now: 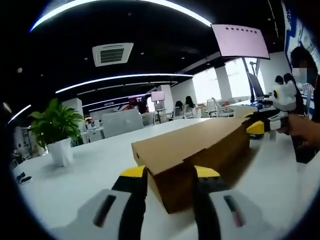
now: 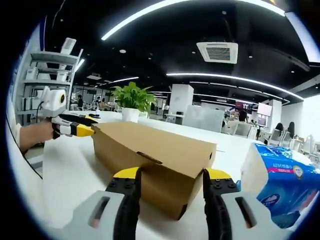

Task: Operate the shoe box by opening the lid, removing the specified soft item, and placing it in the target area until the item is outside and the box remains undamaged.

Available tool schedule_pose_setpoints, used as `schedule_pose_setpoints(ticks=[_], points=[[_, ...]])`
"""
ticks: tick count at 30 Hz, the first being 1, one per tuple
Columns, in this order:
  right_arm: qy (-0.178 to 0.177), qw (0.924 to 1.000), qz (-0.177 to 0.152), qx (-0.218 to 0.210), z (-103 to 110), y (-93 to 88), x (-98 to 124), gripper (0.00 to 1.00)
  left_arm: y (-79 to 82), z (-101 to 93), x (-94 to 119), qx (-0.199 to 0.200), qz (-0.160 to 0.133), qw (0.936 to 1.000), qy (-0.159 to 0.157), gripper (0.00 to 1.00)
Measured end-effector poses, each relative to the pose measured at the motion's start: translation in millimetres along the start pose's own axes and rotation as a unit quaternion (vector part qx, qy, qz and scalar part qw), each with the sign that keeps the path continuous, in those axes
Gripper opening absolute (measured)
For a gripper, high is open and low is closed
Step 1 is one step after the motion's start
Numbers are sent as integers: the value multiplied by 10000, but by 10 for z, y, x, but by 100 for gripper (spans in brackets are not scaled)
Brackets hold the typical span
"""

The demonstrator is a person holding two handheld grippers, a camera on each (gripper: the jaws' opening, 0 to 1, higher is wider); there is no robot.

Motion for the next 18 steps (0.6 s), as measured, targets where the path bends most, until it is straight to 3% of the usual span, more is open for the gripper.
schedule_pose_setpoints(ticks=[2, 4, 5, 7, 8, 10, 11, 18], points=[[20, 10000, 19, 4, -3, 1, 13, 50, -4, -22, 9, -128, 7, 9999, -28, 37], [34, 10000, 12, 25, -15, -14, 12, 50, -25, -26, 0, -724, 99, 9972, -177, 40], [35, 10000, -2, 11, -18, -16, 11, 50, -30, -27, 0, -620, 109, 9979, -158, 41], [33, 10000, -24, -59, -13, -20, 4, 51, -65, -25, -12, -4, 318, 9992, -243, 43], [72, 9999, 27, -118, -2, -32, -7, 53, -87, -8, -43, 415, 401, 9976, -390, 45], [210, 9998, 68, 5, 42, -42, -16, 58, -111, 4, -75, 760, 370, 9951, -505, 50], [182, 9998, 68, -8, 54, -37, -12, 59, -102, 23, -87, 725, 233, 9958, -516, 51], [140, 9996, 30, -255, 12, -13, -39, 59, -96, 64, -101, 574, 218, 9968, -507, 46]])
Point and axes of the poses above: the point that each gripper's makers call its tool centre point, and the gripper's own axes: x roughly backward along the fingers, z roughly to its left, y roughly out of its top, the point moved 8 cm from there along x, roughly backward along the fingers, and after that the axes turned 6 degrees about x, right-handed, at the moved point
